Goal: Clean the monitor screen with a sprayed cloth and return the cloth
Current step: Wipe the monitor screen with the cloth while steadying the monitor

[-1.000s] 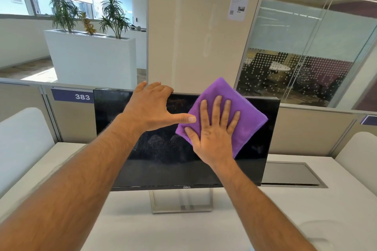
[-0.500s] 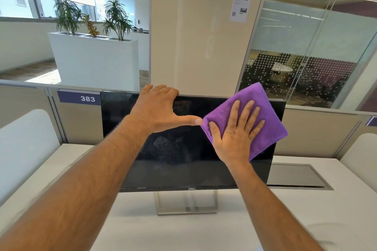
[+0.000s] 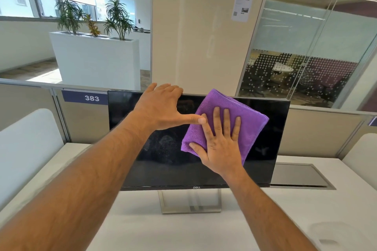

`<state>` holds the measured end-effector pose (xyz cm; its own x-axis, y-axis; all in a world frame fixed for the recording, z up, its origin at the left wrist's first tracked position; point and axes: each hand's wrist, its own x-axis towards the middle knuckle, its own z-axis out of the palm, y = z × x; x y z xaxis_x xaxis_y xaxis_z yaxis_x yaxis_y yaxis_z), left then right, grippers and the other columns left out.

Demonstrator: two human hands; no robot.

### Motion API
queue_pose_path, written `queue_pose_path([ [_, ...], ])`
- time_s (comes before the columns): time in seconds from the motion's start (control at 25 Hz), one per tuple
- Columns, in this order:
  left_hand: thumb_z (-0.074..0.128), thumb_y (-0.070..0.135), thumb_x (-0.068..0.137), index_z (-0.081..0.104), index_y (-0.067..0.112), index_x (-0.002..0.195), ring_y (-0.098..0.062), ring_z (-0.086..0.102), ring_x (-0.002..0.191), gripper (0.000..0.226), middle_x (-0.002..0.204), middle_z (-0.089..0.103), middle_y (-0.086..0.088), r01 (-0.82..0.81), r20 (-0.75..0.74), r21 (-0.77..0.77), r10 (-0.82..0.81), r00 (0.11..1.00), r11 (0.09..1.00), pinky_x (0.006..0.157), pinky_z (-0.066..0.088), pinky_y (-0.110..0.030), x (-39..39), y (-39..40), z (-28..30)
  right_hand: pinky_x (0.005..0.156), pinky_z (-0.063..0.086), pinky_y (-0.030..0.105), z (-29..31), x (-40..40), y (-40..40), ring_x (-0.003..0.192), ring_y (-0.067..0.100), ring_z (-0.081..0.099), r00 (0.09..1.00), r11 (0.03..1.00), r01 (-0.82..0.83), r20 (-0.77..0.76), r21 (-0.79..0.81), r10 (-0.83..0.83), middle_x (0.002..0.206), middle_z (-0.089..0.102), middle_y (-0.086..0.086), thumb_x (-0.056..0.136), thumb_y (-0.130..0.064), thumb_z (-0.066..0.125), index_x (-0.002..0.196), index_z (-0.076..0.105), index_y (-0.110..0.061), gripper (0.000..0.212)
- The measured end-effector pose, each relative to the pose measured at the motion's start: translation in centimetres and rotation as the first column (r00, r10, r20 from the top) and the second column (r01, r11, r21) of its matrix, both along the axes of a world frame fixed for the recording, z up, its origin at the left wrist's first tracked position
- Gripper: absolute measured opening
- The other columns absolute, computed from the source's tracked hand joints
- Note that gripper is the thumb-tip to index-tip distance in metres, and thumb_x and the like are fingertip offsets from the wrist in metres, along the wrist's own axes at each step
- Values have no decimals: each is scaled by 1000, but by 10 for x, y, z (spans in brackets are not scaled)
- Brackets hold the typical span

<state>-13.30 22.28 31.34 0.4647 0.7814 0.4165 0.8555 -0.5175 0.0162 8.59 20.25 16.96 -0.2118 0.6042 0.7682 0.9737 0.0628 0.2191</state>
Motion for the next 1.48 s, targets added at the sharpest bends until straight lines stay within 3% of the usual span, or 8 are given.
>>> queue_pose_path([
  [0.2, 8, 109, 52, 45, 19, 143, -24, 47, 134, 134, 144, 55, -2, -26, -12, -48, 25, 1000, 999, 121, 19, -55, -23, 0, 2, 121, 4, 67, 8, 9, 0, 155, 41, -2, 991, 995, 94, -101, 19, -92, 169, -1, 16, 92, -78, 27, 161, 6, -19, 93],
  [0.4, 6, 108, 53, 52, 20, 133, -25, 54, 125, 128, 133, 61, -1, -81, -17, -56, 81, 997, 995, 119, 23, -57, -50, 5, 3, 121, 0, 67, 13, -6, 4, 154, 43, -4, 968, 990, 140, -213, 21, -133, 168, -4, 19, 93, -77, 28, 161, 5, -17, 93],
  [0.68, 7, 108, 54, 59, 16, 118, -25, 60, 107, 124, 117, 67, -1, -105, 9, 34, 104, 995, 994, 109, 36, -51, -53, 6, -1, 121, 4, 67, -51, -4, -18, 154, 42, 0, 987, 991, -33, 154, -127, 53, 169, -2, 14, 94, -75, 28, 161, 11, -22, 87],
  [0.84, 10, 108, 56, 59, 18, 108, -23, 61, 95, 114, 105, 68, 2, -88, 20, 81, 86, 996, 993, 102, 40, -49, -54, 6, -4, 119, 14, 67, -69, 10, -28, 155, 39, 0, 969, 986, -57, 228, -154, 91, 170, 0, 11, 94, -75, 30, 160, 11, -25, 85],
  [1.04, 9, 107, 57, 60, 19, 104, -22, 59, 86, 112, 94, 66, 4, -87, 32, 101, 84, 996, 991, 96, 41, -46, -54, 7, -6, 121, -1, 66, -26, 17, -14, 154, 44, -1, 994, 992, 113, -10, -60, -113, 168, 0, 18, 92, -78, 25, 161, 6, -19, 92],
  [1.2, 12, 107, 58, 60, 19, 105, -21, 59, 89, 110, 94, 65, 5, -95, 42, 91, 91, 995, 991, 98, 40, -48, -52, 6, -6, 120, -2, 68, -8, 1, -5, 153, 46, -3, 967, 985, 169, -188, -42, -173, 167, -3, 21, 92, -78, 26, 161, 5, -17, 93],
  [1.36, 10, 107, 57, 61, 18, 109, -24, 60, 94, 115, 99, 66, 4, -104, 42, 85, 101, 994, 991, 99, 40, -49, -52, 6, -6, 119, -3, 69, -46, -13, -14, 153, 46, -2, 998, 991, 21, 62, -132, -13, 168, -3, 18, 93, -78, 27, 161, 9, -24, 89],
  [1.48, 10, 108, 57, 60, 19, 107, -24, 59, 94, 113, 101, 67, 3, -104, 46, 90, 100, 994, 990, 99, 40, -50, -52, 4, -6, 119, 7, 70, -82, -10, -26, 154, 43, -1, 960, 978, -75, 250, -193, 123, 169, -1, 13, 94, -76, 29, 160, 13, -28, 83],
])
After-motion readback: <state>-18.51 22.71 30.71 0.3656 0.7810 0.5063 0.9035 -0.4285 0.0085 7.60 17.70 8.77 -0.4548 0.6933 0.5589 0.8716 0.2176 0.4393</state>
